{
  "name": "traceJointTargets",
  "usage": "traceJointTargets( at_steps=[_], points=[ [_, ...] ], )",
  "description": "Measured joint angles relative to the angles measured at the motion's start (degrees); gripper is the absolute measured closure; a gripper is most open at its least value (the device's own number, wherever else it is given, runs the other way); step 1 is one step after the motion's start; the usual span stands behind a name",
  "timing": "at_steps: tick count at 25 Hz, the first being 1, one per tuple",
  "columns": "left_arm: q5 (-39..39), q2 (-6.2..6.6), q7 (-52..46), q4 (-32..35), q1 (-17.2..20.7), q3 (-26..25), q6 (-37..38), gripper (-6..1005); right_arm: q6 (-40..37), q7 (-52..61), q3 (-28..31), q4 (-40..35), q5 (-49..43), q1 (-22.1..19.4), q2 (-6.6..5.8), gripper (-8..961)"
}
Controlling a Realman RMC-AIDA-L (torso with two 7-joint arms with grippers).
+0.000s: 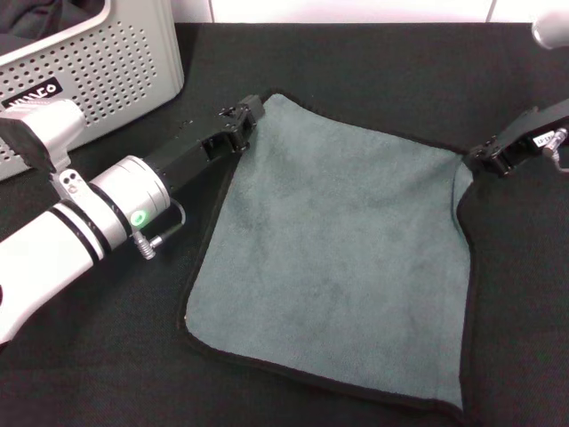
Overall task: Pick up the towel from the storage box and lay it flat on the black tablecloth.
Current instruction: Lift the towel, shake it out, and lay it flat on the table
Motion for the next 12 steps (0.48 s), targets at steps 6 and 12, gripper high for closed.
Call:
traceJointTargets(
  at_steps=[6,12],
  points=[
    [0.2,0.00,1.8,-0.1,-1.1,0.0,-2.3,983,-2.3,-0.4,-0.2,0.0,-1.2,-0.2,1.10,811],
    [-0.1,0.00,3.4,-0.2,-1.9,-0.1,-5.2,983,-4.4,-0.5,-0.2,0.4,-1.4,-0.9,1.37,803]
  ],
)
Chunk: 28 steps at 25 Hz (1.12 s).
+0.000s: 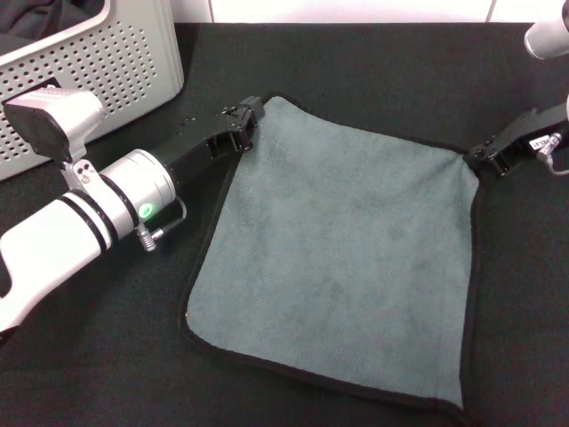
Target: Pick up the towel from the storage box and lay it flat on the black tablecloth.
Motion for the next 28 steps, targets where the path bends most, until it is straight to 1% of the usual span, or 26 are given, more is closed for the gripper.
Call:
traceJointTargets(
  at_steps=[4,9,15,20,23,28],
  points=[
    [-0.2,0.00,0.4,0.1,-0.3,-0.2,-1.7,983,-1.4,0.0,-0.1,1.3,0.0,-0.2,0.11,798],
    [-0.4,0.00,1.6,0.2,-1.0,-0.2,-5.8,976,-3.7,0.0,-0.1,2.4,0.0,-0.3,0.14,792],
    [-0.9,0.00,2.1,0.1,-1.8,-0.3,-7.3,963,-5.9,0.1,-0.8,2.7,-0.1,-0.5,0.34,784],
    [-1.7,0.00,1.7,0.5,-1.8,-0.3,-7.5,794,-6.2,-0.6,-0.9,-1.4,0.5,-2.7,0.64,778],
    [-2.0,0.01,1.1,0.6,-1.6,-0.3,-7.5,733,-6.0,-0.2,-0.8,-4.3,0.6,-4.2,0.70,774],
    [-1.4,0.40,-0.2,1.4,0.0,0.2,-4.6,631,-4.7,1.3,-0.5,-11.3,0.6,-8.5,0.62,586]
  ],
)
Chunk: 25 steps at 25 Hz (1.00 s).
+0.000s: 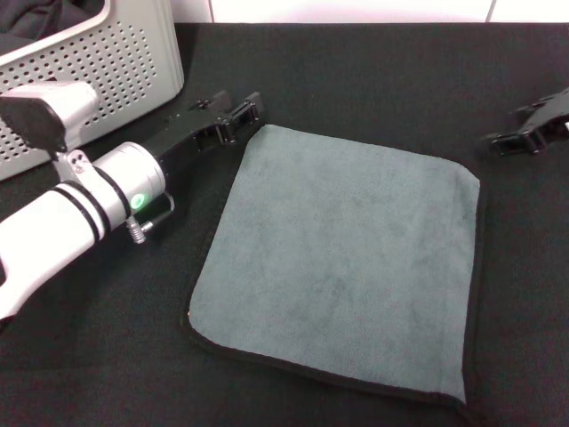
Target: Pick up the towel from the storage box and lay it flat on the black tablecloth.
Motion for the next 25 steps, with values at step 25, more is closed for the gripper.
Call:
traceJointTargets(
  at_steps=[25],
  points=[
    [35.4,1.87,-18.5,39.0,16.2,0.5,50.2,265,39.1,-26.0,-0.2,-19.6,50.7,-18.1,-2.18,188]
  ],
)
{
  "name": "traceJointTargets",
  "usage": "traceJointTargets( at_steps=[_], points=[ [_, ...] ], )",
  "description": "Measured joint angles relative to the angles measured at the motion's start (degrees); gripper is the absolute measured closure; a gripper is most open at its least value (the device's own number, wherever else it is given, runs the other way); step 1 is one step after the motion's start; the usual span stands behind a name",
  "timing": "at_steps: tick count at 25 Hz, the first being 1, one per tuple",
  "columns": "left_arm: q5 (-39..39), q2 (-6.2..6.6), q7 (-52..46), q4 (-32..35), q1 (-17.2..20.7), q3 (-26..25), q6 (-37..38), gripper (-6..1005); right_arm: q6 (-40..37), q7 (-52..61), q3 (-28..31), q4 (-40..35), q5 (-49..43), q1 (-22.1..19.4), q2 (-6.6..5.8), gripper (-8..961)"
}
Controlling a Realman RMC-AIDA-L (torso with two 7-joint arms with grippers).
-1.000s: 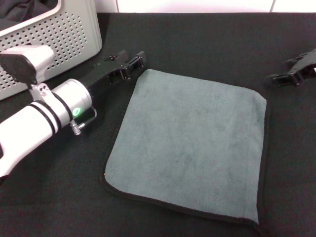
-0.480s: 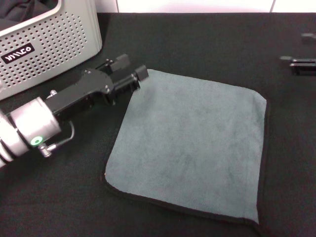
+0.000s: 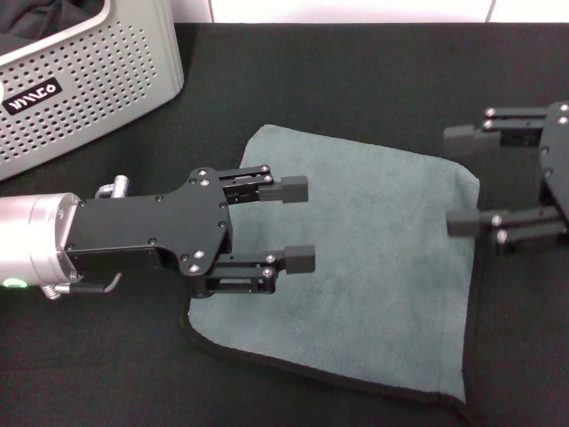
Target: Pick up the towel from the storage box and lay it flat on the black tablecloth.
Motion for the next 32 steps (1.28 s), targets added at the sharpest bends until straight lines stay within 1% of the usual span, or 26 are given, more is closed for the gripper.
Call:
traceJointTargets(
  at_steps=[2,4,9,14,20,32],
  points=[
    [-0.2,0.02,0.2,0.2,-0.4,0.0,1.7,265,0.0,-0.2,-2.1,-0.6,1.5,-0.3,-0.59,189],
    [-0.5,0.02,0.3,0.3,-0.6,-0.1,3.1,265,0.1,-0.2,-3.4,-1.3,2.6,-0.5,-0.93,189],
    [-2.7,-0.18,0.6,1.4,-0.7,0.0,4.1,265,0.2,-0.7,-3.7,-1.8,4.0,-1.2,-1.24,191],
    [-3.3,-0.61,0.0,3.7,-1.4,-0.1,4.2,265,0.3,-1.8,-3.8,-1.5,3.5,-1.4,-1.23,191],
    [-4.1,-0.91,0.2,4.0,-1.8,0.1,4.3,265,0.3,-2.4,-3.8,-1.3,3.5,-1.6,-1.22,191],
    [-4.7,-0.95,0.2,3.9,-1.8,0.1,4.2,265,0.1,-2.5,-3.7,-1.3,3.4,-1.3,-1.20,191]
  ],
)
